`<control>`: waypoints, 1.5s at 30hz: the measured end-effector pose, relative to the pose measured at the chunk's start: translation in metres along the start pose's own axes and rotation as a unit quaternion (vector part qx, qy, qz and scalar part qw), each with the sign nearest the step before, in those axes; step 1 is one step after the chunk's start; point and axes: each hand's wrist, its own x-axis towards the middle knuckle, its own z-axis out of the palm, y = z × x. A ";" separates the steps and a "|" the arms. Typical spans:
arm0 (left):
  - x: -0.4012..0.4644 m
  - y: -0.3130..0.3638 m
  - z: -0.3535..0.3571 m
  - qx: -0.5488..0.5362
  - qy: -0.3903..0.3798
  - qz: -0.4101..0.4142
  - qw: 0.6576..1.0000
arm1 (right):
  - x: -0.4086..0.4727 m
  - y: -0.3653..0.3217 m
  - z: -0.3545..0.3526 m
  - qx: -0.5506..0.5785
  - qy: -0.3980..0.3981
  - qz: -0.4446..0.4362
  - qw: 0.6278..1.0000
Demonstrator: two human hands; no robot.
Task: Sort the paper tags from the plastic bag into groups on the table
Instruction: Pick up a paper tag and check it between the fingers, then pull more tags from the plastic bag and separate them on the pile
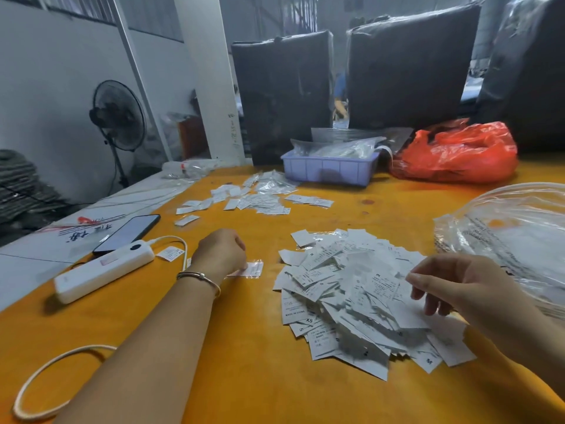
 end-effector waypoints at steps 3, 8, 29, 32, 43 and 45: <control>-0.005 0.018 0.002 -0.033 0.037 0.060 0.997 | 0.002 0.005 0.002 -0.134 0.043 -0.050 0.989; -0.039 0.067 0.024 -0.134 -0.029 0.289 0.947 | 0.008 0.007 0.012 -0.253 -0.026 -0.084 0.964; -0.087 0.088 0.068 -0.163 -0.065 0.426 0.887 | 0.011 -0.001 -0.028 -0.449 0.239 -0.162 0.846; -0.087 0.089 0.067 -0.212 -0.073 0.422 0.878 | 0.014 0.000 -0.052 -0.527 0.262 -0.012 0.809; -0.079 0.083 0.073 -0.244 -0.057 0.401 0.881 | 0.015 0.013 -0.063 -0.548 0.122 0.183 0.807; -0.081 0.085 0.072 -0.237 -0.052 0.407 0.881 | 0.015 0.016 -0.065 -0.552 0.117 0.179 0.806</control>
